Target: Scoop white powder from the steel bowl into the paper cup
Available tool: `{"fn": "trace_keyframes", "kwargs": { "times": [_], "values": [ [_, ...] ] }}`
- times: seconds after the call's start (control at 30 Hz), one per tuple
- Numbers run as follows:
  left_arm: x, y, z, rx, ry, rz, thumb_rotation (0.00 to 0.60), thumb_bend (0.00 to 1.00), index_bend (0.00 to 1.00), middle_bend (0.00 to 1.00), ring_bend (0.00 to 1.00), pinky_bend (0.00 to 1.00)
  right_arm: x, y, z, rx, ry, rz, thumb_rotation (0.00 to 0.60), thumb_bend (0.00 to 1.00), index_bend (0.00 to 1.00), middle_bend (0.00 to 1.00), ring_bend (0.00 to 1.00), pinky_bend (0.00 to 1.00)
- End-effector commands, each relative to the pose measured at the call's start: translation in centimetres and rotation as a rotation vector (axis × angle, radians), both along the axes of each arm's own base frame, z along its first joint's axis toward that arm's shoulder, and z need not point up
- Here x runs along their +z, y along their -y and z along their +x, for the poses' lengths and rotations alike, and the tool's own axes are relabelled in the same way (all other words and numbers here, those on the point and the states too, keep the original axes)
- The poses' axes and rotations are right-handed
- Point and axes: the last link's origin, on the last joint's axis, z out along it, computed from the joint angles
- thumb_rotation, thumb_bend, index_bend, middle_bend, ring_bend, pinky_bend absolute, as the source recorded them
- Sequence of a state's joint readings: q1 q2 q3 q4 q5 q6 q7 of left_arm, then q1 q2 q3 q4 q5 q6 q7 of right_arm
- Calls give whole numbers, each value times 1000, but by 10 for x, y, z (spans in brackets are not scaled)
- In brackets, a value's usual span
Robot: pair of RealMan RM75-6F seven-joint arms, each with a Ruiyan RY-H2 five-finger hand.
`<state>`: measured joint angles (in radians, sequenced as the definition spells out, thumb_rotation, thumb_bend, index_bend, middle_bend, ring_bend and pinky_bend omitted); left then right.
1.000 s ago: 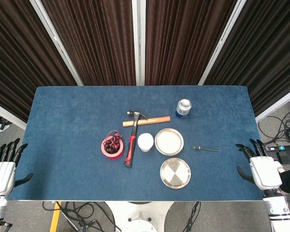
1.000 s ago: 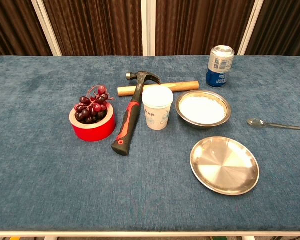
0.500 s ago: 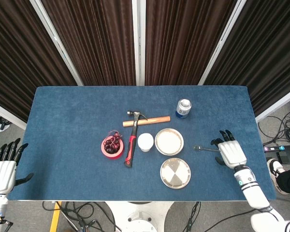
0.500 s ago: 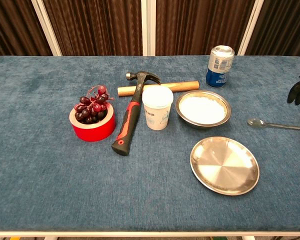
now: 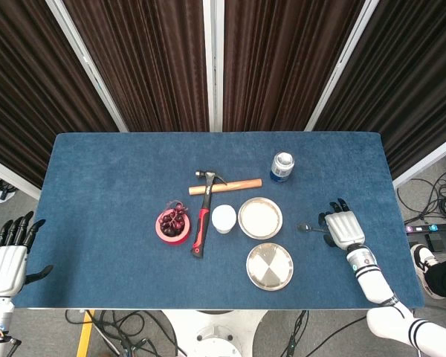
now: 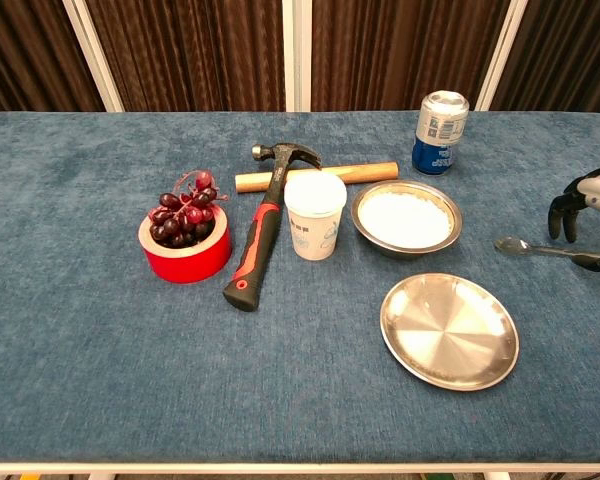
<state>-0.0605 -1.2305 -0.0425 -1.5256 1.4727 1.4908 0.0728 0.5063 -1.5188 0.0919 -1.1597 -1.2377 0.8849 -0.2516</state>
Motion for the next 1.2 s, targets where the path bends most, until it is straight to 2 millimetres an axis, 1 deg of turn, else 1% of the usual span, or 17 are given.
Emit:
{"fn": "trace_keyframes", "kwargs": {
  "times": [0.03,0.23,0.63,0.97,1.07,1.2],
  "values": [
    [0,0,-1,3,-1,-2,600,105,194,98,45,32,-3,1,2,6,5,3,600,248,431,459,129,0],
    [-1,1,-2,6,3,-2,600,105,194,98,45,32,-6,5,4,8,4,8,600,248,454,481,143,0],
    [-2,2,-5,12,10,-3,600,105,194,98,45,32,-13,9,5,-2,4,16,600,282,493,520,166,0],
    [-3,3,-7,13,9,-2,600,105,193,98,45,32,-15,11,6,-2,-4,23,600,327,550,560,199,0],
    [-2,3,-7,12,11,0,600,106,194,98,45,32,-13,12,7,8,-14,25,600,327,564,571,209,0],
    [-2,3,-7,11,11,0,600,105,194,98,45,32,-3,16,15,36,-31,38,600,327,568,574,210,0]
  ]
}}
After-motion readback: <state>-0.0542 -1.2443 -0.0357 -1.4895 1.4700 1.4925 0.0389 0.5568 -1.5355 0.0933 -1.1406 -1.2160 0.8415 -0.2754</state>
